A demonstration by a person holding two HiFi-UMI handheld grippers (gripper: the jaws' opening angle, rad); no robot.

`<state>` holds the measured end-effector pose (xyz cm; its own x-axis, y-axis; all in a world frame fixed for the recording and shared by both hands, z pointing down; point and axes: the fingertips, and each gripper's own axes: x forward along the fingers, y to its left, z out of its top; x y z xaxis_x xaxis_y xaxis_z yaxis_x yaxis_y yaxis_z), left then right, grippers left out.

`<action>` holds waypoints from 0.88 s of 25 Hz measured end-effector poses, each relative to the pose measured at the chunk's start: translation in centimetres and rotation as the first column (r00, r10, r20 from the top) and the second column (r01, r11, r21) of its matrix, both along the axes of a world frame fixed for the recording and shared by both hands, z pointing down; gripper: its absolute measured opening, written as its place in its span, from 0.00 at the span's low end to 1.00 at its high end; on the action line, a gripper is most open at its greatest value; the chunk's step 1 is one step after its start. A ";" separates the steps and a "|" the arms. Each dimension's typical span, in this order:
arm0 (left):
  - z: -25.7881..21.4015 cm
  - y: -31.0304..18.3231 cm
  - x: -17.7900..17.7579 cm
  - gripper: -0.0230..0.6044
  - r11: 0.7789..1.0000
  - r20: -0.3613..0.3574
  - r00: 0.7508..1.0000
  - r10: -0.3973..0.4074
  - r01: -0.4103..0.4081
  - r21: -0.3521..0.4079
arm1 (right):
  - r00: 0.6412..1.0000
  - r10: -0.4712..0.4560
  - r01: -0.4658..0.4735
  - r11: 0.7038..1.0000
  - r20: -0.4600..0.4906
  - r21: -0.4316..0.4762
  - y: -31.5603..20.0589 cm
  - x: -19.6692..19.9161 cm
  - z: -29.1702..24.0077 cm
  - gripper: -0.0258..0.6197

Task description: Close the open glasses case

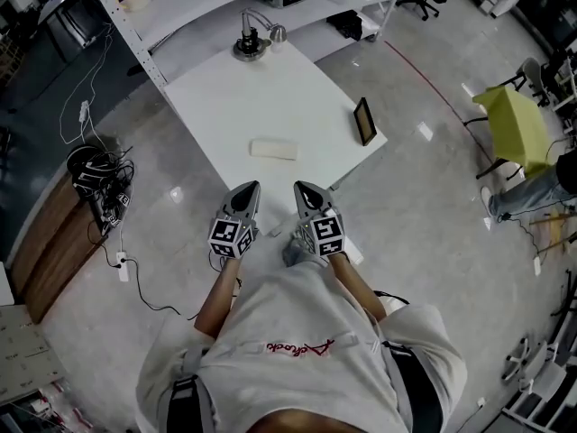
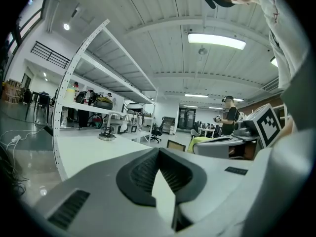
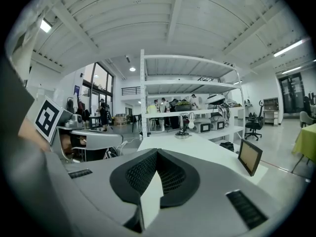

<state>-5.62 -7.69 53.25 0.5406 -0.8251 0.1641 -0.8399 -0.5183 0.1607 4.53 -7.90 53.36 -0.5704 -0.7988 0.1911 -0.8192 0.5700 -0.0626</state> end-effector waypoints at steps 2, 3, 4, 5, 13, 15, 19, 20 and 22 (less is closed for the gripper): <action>0.2 1.7 0.0 0.08 1.000 -0.005 1.000 0.007 -0.007 0.000 | 1.000 0.012 -0.012 1.000 0.001 0.005 1.7 0.0 0.1 0.05; 0.2 2.6 0.0 0.08 1.000 -0.007 1.000 0.011 -0.011 0.001 | 1.000 0.017 -0.017 1.000 0.000 0.005 2.6 0.1 0.1 0.05; 0.2 3.4 0.1 0.08 1.000 -0.009 1.000 0.015 -0.015 0.004 | 1.000 0.021 -0.021 1.000 0.000 0.006 3.4 0.1 0.0 0.05; 0.1 4.2 0.1 0.08 1.000 -0.010 1.000 0.017 -0.017 0.007 | 1.000 0.025 -0.025 1.000 0.000 0.008 4.2 0.1 0.0 0.05; -0.6 8.9 0.5 0.08 0.999 -0.013 0.999 0.034 -0.034 0.025 | 0.999 0.045 -0.045 0.999 0.002 0.011 9.3 0.1 0.1 0.05; -0.6 9.7 0.4 0.08 0.999 -0.017 0.999 0.032 -0.032 0.029 | 0.999 0.044 -0.044 0.999 -0.003 0.013 10.2 0.0 0.1 0.05; -0.8 11.3 0.7 0.08 0.999 -0.020 0.999 0.032 -0.032 0.041 | 0.999 0.050 -0.050 0.999 -0.014 0.021 11.6 0.3 0.1 0.05; -0.8 11.5 0.7 0.08 0.999 -0.020 0.999 0.033 -0.032 0.043 | 0.999 0.052 -0.051 0.998 -0.016 0.026 11.8 0.3 0.0 0.05; -0.7 11.9 0.5 0.08 0.999 -0.018 0.999 0.033 -0.032 0.042 | 0.998 0.051 -0.051 0.998 -0.020 0.033 12.1 0.1 -0.2 0.05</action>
